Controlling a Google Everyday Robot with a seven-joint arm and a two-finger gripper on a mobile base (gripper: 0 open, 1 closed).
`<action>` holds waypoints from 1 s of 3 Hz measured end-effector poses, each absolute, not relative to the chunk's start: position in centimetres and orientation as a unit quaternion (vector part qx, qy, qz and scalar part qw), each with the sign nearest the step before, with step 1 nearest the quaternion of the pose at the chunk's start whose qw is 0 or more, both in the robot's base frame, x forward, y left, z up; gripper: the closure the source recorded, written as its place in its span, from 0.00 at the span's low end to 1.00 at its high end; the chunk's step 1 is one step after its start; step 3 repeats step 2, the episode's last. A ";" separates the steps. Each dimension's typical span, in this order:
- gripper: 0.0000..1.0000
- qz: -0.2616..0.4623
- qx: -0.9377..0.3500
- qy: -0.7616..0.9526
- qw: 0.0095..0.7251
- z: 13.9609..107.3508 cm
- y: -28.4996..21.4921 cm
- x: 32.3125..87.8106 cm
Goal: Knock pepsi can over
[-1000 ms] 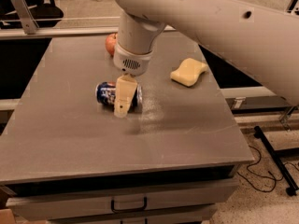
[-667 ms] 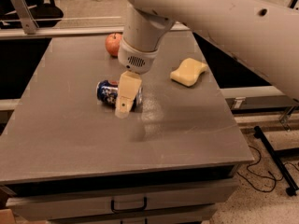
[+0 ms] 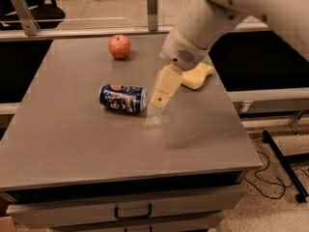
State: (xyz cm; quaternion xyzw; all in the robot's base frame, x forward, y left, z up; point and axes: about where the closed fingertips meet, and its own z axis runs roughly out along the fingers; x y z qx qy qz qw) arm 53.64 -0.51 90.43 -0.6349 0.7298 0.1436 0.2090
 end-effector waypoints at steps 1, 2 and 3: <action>0.00 0.178 -0.599 0.725 0.290 94.6 -7.7 54.6; 0.00 0.182 -0.566 0.706 0.385 100.8 -15.2 54.8; 0.00 0.182 -0.566 0.706 0.385 100.8 -15.2 54.8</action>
Offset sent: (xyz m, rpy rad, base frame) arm 0.0100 -0.2546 0.1856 0.4956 -0.3687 -0.1826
